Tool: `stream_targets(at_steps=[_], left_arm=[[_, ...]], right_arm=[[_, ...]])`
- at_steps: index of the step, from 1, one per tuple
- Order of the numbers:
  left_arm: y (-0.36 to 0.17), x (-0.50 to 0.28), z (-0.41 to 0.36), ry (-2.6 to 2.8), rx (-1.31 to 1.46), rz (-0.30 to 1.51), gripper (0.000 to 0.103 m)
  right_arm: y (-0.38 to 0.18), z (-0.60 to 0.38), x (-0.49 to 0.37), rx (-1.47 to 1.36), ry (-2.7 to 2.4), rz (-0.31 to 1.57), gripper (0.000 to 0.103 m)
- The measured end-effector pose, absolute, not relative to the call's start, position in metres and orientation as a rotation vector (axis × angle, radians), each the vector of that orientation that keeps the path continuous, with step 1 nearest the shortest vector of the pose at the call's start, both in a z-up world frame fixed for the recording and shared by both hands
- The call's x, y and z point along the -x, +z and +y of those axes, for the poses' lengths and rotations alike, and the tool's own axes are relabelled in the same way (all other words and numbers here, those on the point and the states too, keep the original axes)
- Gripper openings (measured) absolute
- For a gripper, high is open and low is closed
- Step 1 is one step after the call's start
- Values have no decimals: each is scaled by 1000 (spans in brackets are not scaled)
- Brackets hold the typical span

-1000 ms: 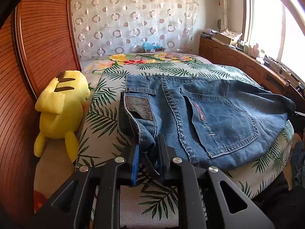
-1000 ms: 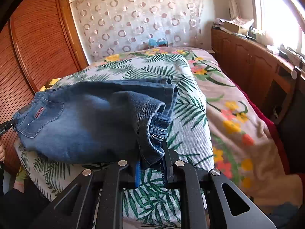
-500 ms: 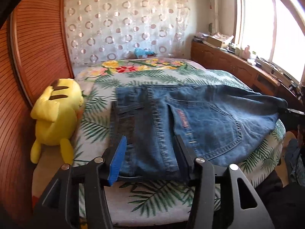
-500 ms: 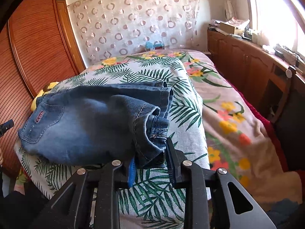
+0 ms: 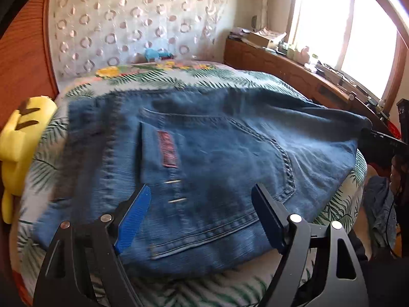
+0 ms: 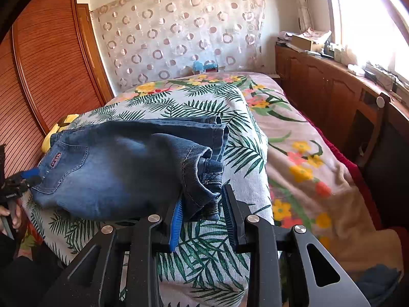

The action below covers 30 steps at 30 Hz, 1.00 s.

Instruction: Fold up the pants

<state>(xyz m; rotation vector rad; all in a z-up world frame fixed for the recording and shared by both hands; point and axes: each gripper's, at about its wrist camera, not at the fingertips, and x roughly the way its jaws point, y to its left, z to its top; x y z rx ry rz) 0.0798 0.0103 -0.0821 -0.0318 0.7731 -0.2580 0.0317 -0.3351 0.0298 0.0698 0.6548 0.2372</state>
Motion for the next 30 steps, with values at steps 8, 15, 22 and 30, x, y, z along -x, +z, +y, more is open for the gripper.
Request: stream_targets(at_steps=[8, 15, 22, 30], left_arm=[[-90, -81, -6, -233, 10, 783, 82], [-91, -82, -5, -230, 9, 779, 82], [-91, -82, -5, -226, 7, 773, 82], [-91, -79, -6, -232, 11, 766, 82]], right_arm=[[31, -332, -35, -66, 228, 645, 30], [42, -329, -31, -21, 220, 586, 16], [58, -317, -22, 7, 241, 532, 14], [49, -320, -30, -27, 264, 565, 14]])
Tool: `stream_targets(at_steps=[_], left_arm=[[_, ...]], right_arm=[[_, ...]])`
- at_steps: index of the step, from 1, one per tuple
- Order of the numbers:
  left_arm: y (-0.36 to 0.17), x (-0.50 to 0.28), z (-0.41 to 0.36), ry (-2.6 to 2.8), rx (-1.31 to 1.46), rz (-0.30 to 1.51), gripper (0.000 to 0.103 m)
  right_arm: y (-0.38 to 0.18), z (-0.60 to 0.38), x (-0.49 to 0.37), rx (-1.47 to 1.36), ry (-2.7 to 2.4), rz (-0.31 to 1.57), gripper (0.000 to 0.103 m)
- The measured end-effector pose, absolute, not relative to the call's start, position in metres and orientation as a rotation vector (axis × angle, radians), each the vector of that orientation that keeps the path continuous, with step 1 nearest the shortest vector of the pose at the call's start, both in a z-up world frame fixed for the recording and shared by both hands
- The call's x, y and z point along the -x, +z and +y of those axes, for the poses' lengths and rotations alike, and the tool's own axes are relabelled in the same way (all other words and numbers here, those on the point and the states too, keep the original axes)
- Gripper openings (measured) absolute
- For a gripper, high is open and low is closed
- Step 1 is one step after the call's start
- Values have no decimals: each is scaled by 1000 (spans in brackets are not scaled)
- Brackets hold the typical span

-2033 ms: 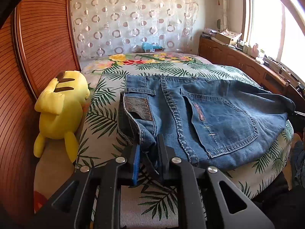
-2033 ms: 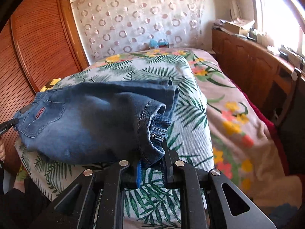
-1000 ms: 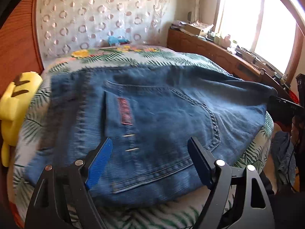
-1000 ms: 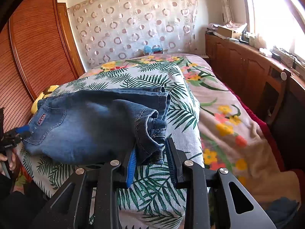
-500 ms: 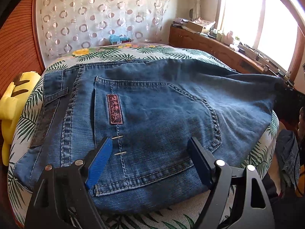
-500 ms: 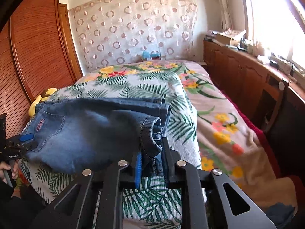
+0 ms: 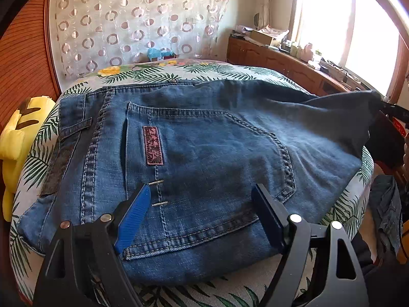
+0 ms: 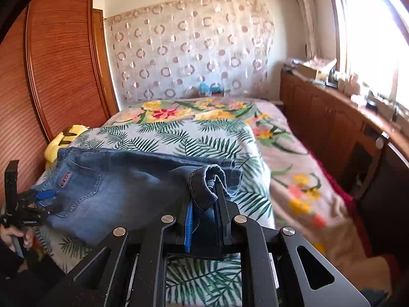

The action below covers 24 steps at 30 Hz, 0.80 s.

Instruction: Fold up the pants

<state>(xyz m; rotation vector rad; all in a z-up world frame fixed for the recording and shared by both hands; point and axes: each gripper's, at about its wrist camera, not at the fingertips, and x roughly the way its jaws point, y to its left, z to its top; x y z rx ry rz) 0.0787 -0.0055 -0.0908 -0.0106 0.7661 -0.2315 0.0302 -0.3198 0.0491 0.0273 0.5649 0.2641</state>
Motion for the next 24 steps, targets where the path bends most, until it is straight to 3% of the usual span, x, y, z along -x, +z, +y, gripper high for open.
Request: stream_targets(at_steps=[7, 24], left_arm=[[-86, -76, -13, -263, 8, 760, 82], [-46, -55, 12, -226, 28, 656, 82]], right_arm=[[37, -327, -40, -52, 257, 609, 14], [104, -233, -27, 61, 551, 460, 10]])
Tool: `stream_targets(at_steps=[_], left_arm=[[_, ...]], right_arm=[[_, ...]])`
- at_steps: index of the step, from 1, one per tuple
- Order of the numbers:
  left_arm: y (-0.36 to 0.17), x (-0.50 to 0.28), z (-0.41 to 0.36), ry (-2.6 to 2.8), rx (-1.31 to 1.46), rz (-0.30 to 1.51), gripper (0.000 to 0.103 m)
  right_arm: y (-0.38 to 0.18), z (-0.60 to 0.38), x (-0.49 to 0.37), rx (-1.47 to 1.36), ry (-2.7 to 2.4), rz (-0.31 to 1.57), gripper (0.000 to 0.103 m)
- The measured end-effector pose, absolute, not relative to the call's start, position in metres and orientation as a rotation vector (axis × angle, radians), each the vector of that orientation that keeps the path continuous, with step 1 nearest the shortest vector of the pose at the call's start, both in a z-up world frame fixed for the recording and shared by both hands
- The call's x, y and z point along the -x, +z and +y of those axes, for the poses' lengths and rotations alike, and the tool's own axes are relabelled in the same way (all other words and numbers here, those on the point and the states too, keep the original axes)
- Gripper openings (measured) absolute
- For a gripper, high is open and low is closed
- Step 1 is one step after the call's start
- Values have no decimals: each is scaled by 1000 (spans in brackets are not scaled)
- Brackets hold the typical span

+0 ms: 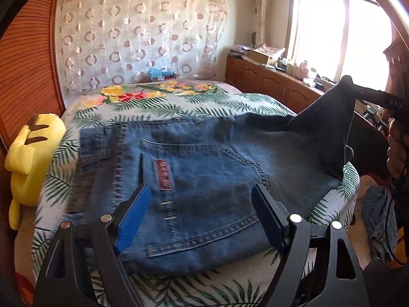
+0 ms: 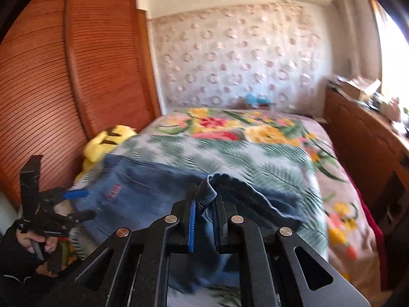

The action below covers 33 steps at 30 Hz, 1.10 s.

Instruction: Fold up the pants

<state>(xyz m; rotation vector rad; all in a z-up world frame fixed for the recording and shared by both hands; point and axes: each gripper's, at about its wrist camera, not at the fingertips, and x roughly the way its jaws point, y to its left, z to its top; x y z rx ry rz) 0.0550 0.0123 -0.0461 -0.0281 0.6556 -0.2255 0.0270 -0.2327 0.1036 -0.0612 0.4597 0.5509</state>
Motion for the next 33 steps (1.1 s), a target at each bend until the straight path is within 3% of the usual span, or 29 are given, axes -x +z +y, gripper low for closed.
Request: stream_targets(at_steps=[9, 16, 21, 26, 33], left_arm=[[-38, -45, 51, -152, 66, 627, 82], [-45, -44, 71, -122, 109, 639, 82], [-48, -45, 68, -128, 110, 644, 82], [-48, -48, 59, -149, 100, 645, 82], [-47, -52, 42, -190, 82, 650, 82]], right_arm=[[117, -148, -32, 126, 763, 449, 7], [93, -129, -74, 166, 786, 576, 8], [85, -133, -88, 178, 755, 640, 20], [103, -140, -74, 179, 731, 595, 44], [102, -172, -50, 186, 632, 551, 49]])
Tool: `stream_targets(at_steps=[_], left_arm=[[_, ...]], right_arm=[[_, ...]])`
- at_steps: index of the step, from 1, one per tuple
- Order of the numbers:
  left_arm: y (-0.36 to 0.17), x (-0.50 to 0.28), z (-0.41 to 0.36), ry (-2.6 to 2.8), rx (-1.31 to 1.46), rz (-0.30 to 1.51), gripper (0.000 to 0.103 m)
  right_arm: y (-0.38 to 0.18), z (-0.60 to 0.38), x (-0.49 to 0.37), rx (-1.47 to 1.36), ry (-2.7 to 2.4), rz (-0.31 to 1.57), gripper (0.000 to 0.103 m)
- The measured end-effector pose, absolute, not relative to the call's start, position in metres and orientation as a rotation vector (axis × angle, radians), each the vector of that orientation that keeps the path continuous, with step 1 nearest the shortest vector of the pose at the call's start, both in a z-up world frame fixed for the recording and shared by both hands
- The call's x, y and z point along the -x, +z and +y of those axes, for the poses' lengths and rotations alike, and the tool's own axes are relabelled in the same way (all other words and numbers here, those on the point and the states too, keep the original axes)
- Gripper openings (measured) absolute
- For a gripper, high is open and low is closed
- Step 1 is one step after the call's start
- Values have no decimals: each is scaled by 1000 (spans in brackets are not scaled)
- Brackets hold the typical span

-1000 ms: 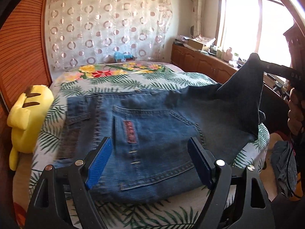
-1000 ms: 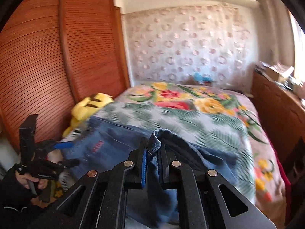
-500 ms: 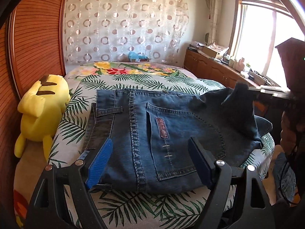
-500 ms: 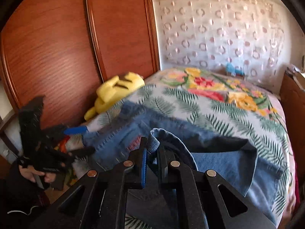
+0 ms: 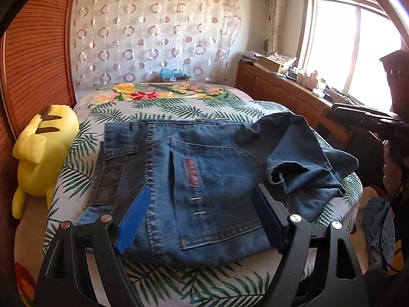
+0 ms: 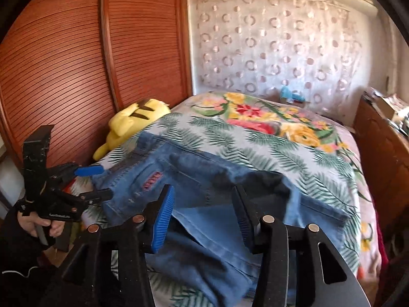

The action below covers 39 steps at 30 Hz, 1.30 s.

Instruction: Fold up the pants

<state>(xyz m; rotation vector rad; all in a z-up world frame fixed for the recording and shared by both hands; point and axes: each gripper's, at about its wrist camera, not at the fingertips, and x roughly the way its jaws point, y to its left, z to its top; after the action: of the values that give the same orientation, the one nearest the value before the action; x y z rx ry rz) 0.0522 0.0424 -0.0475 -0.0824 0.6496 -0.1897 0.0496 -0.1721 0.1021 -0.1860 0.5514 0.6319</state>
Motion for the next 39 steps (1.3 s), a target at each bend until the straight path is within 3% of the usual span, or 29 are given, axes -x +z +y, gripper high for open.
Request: stream_targets(at_steps=[17, 20, 25, 29, 31, 35, 39], left_arm=[[-46, -83, -16, -350, 22, 684, 81], [-51, -91, -26, -377, 7, 713, 70], [-62, -101, -39, -409, -25, 764, 41], [-66, -107, -47, -433, -43, 783, 31], [-69, -108, -51, -456, -51, 788, 15], [-68, -101, -57, -465, -90, 781, 10], [-53, -89, -53, -469, -66, 736, 8]], right_arm=[[42, -187, -75, 149, 469, 710, 49], [41, -186, -75, 142, 469, 724, 49], [35, -185, -89, 112, 486, 753, 49], [30, -188, -101, 65, 517, 784, 49], [29, -185, -107, 61, 539, 797, 49], [31, -176, -106, 134, 542, 784, 13], [53, -178, -97, 145, 523, 691, 9]])
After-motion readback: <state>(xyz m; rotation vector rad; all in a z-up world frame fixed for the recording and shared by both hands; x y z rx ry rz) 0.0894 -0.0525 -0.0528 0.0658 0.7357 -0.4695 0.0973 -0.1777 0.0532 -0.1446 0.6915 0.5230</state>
